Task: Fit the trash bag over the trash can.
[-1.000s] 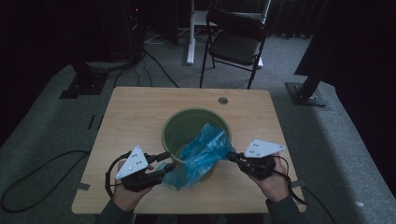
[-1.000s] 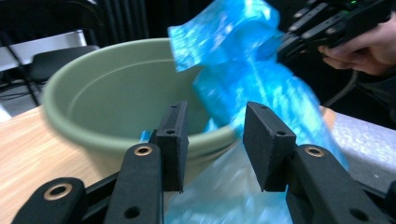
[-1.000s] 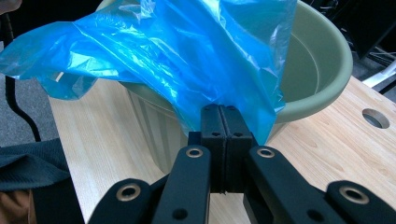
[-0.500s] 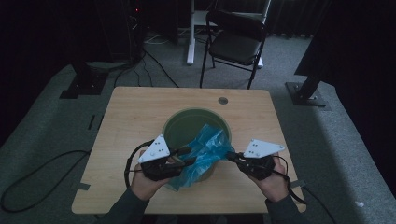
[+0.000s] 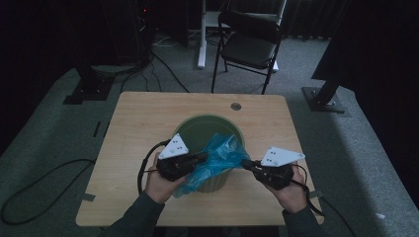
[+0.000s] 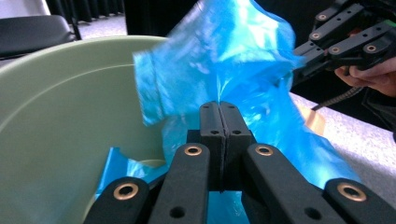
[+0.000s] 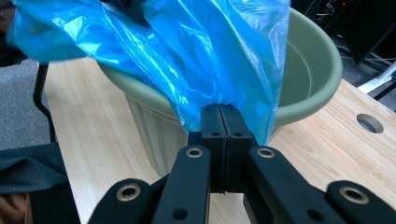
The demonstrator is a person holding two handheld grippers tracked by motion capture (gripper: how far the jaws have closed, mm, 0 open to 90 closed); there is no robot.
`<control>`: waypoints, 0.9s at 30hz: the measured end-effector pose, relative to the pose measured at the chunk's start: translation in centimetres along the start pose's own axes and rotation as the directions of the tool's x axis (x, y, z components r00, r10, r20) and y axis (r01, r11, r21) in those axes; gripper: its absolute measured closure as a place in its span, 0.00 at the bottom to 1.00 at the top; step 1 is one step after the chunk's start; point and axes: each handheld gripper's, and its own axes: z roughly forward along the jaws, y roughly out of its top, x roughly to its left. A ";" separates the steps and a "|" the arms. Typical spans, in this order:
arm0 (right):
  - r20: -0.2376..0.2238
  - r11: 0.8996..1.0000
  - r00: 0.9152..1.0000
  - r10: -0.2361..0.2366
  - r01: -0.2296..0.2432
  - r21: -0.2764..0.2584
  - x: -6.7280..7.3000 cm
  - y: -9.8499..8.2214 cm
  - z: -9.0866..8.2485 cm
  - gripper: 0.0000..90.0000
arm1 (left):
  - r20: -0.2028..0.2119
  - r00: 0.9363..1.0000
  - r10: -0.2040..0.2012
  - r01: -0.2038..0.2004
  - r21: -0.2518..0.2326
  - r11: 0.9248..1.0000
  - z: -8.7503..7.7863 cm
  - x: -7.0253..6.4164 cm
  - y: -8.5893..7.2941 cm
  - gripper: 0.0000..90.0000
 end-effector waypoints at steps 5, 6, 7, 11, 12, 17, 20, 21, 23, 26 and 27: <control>0.003 1.000 1.000 0.003 -0.003 0.008 -0.2 -0.2 -0.1 1.00 | -0.050 0.998 -0.033 0.032 -0.021 0.999 -1.1 1.2 -0.4 1.00; 0.003 1.000 1.000 0.002 -0.002 0.011 -0.2 -0.2 0.0 1.00 | -0.061 0.997 -0.045 0.043 -0.026 0.999 -1.4 1.6 -0.6 1.00; 0.006 1.000 1.000 0.002 -0.002 0.013 -0.3 -0.2 0.0 1.00 | -0.070 0.996 -0.052 0.050 -0.028 0.998 -1.7 1.8 -0.7 1.00; 0.007 1.000 1.000 0.012 -0.012 0.019 -0.5 -0.4 0.0 1.00 | -0.108 0.992 -0.072 0.069 -0.035 0.997 -2.5 2.6 -1.3 1.00; 0.007 1.000 1.000 0.012 -0.012 0.019 -0.6 -0.5 0.0 1.00 | -0.116 0.990 -0.079 0.075 -0.038 0.996 -2.8 2.9 -1.5 1.00; 0.014 1.000 1.000 0.020 -0.020 0.020 -0.9 -0.6 -0.1 1.00 | -0.164 0.980 -0.114 0.106 -0.056 0.993 -3.8 4.1 -2.0 1.00; 0.026 0.999 0.999 0.018 -0.019 0.028 -1.0 -0.7 -0.1 1.00 | -0.175 0.977 -0.118 0.109 -0.060 0.992 -4.0 4.3 -2.0 1.00; 0.025 0.999 0.999 0.025 -0.026 0.026 -1.2 -0.8 -0.2 1.00 | -0.190 0.972 -0.139 0.126 -0.077 0.989 -4.6 5.0 -2.1 1.00; 0.026 0.999 0.999 0.026 -0.027 0.026 -1.3 -0.8 -0.3 1.00 | -0.202 0.969 -0.142 0.129 -0.080 0.988 -4.8 5.2 -2.2 1.00; 0.028 0.999 0.999 0.026 -0.027 0.025 -1.3 -0.8 -0.3 1.00 | -0.215 0.964 -0.154 0.139 -0.085 0.987 -4.8 5.6 -2.2 1.00; 0.030 0.999 0.999 0.026 -0.027 0.024 -1.4 -0.8 -0.4 0.99 | -0.219 0.963 -0.156 0.141 -0.084 0.987 -4.7 5.7 -2.2 1.00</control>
